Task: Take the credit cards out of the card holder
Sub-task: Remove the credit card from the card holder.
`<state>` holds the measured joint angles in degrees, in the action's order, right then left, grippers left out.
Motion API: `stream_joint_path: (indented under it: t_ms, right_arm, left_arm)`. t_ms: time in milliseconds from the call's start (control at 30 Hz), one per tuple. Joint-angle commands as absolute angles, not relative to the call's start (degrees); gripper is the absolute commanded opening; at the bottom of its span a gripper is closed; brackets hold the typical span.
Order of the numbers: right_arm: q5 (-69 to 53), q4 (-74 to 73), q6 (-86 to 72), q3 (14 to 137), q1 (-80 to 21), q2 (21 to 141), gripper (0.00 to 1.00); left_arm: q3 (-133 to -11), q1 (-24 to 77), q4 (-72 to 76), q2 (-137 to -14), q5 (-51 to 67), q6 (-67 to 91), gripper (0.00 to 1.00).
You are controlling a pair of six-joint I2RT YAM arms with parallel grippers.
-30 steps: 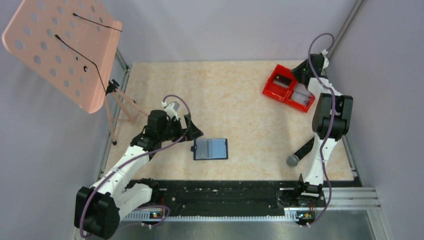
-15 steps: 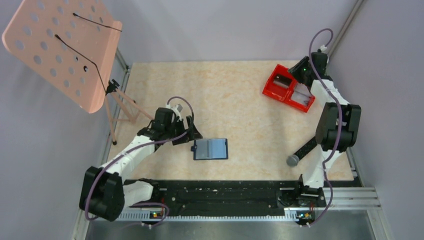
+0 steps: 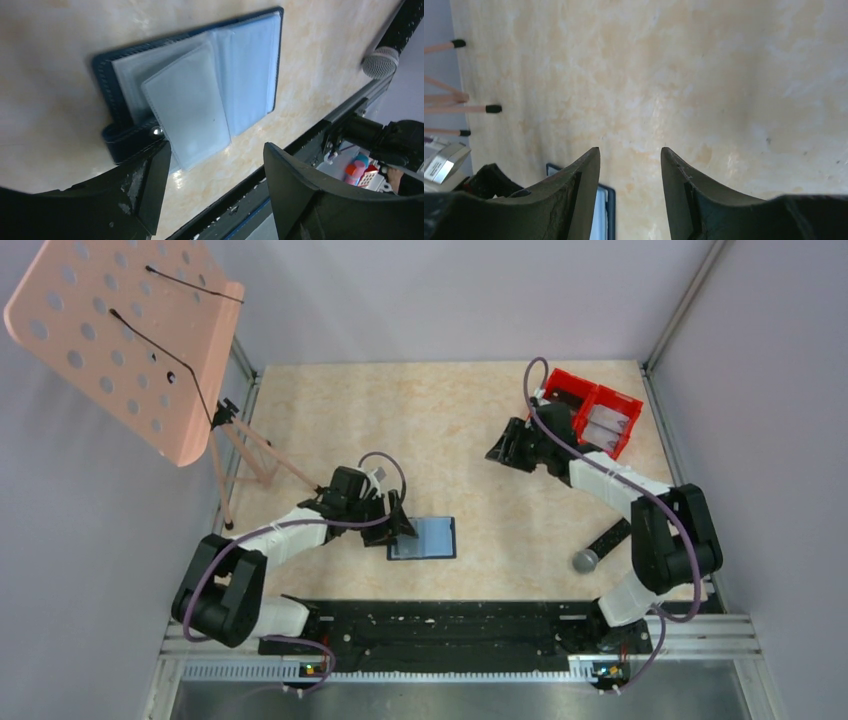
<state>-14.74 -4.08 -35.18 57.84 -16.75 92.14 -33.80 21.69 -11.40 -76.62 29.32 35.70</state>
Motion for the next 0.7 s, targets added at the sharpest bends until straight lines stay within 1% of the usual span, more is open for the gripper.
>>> stream_joint_path:
  t_ms: [0,167,233,333,433,533,667]
  right_arm:
    - [-15.6,-1.5,-33.3,54.1,-19.3,84.4,0.48]
    - [-13.4,-3.9,-32.3,49.5,-22.4,79.4,0.48]
    - [-12.5,-4.6,-32.9,47.9,-24.3,77.9,0.49]
    - [-9.7,-4.5,-34.3,46.5,-29.1,76.2,0.49]
    - [-5.6,-4.4,-35.0,46.8,-34.7,76.1,0.5]
    - [-1.1,-4.5,-34.5,48.7,-40.8,78.6,0.53]
    - [4.2,-5.3,-32.8,52.7,-48.6,83.9,0.56]
  left_arm:
    - [-31.7,25.9,-1.1,-76.9,32.8,39.8,0.73]
    - [-29.4,29.4,10.7,-76.6,34.5,45.8,0.7]
    - [-29.1,29.5,13.2,-75.6,35.0,47.5,0.7]
    - [-30.8,29.2,6.5,-71.6,29.2,45.2,0.73]
    - [-33.9,28.3,-6.4,-66.5,17.0,42.8,0.78]
    - [-35.7,26.9,-14.6,-62.9,6.9,41.0,0.84]
    - [-35.5,25.4,-19.6,-59.3,0.7,39.9,0.88]
